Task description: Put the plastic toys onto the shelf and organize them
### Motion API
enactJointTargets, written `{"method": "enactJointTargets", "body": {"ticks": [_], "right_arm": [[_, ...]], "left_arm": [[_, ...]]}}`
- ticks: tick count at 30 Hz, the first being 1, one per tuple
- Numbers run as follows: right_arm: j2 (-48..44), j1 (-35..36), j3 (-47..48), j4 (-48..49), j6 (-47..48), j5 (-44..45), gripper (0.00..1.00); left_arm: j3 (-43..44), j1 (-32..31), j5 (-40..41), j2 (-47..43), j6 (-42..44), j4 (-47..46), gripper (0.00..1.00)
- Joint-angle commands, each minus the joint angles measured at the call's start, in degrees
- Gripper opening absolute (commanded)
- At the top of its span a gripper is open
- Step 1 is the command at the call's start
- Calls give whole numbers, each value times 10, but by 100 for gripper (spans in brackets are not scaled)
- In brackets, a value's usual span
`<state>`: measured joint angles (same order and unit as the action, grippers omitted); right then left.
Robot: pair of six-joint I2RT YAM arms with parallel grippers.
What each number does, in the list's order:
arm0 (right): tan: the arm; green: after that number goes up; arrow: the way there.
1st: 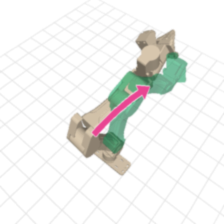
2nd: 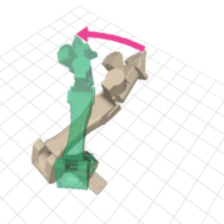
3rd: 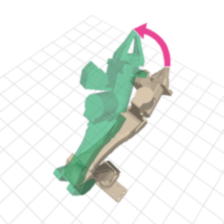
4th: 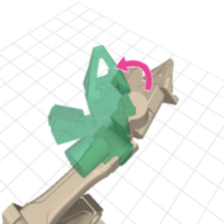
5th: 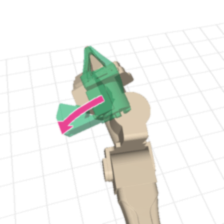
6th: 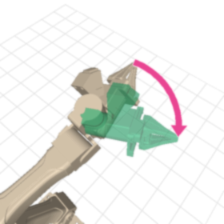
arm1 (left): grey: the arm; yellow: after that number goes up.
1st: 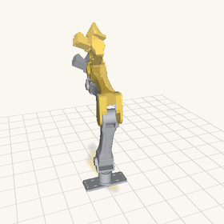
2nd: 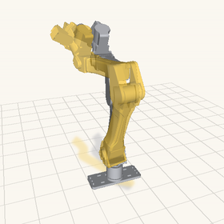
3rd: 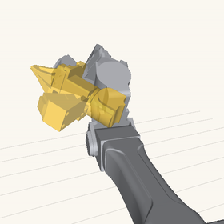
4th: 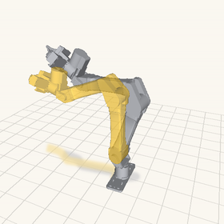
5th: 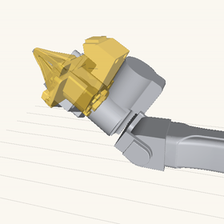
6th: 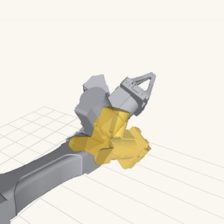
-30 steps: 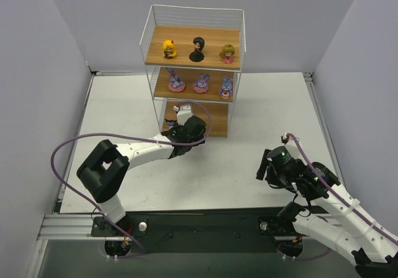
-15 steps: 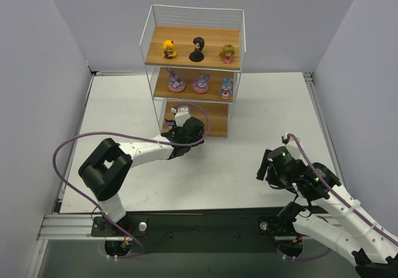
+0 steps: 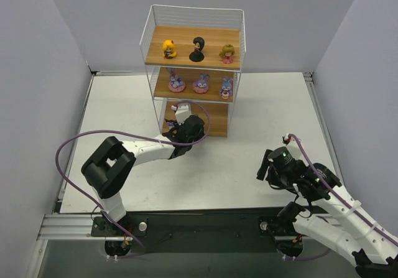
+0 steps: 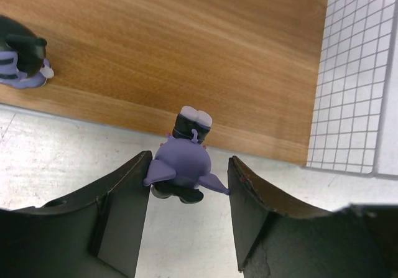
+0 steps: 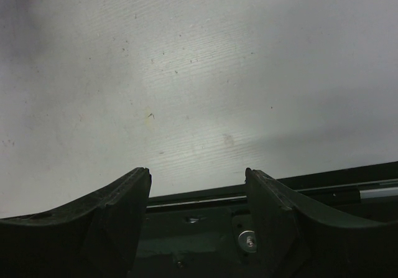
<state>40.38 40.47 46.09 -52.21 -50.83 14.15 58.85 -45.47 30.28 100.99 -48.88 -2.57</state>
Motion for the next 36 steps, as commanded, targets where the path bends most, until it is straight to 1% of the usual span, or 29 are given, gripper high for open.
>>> {"method": "enactJointTargets", "body": {"ticks": [1,10,15,22,23,33,36], "right_arm": [[1,-2,-9,-25,-1,12,63],[-5,-2,-14,-25,-3,6,63],[-8,-2,-21,-25,-6,1,62],[-7,-1,-22,-24,-7,-2,62],[-7,-1,-22,-24,-7,-2,62],[1,-1,-20,-25,-7,-3,62],[4,-1,-20,-23,-8,-3,62]], "left_arm": [[3,2,37,5,12,-63,23],[21,6,63,33,7,-80,24],[12,10,61,42,3,-110,26],[16,20,58,53,2,-112,28],[18,22,55,54,2,-113,30],[31,33,44,71,5,-116,36],[36,34,43,75,9,-112,40]]}}
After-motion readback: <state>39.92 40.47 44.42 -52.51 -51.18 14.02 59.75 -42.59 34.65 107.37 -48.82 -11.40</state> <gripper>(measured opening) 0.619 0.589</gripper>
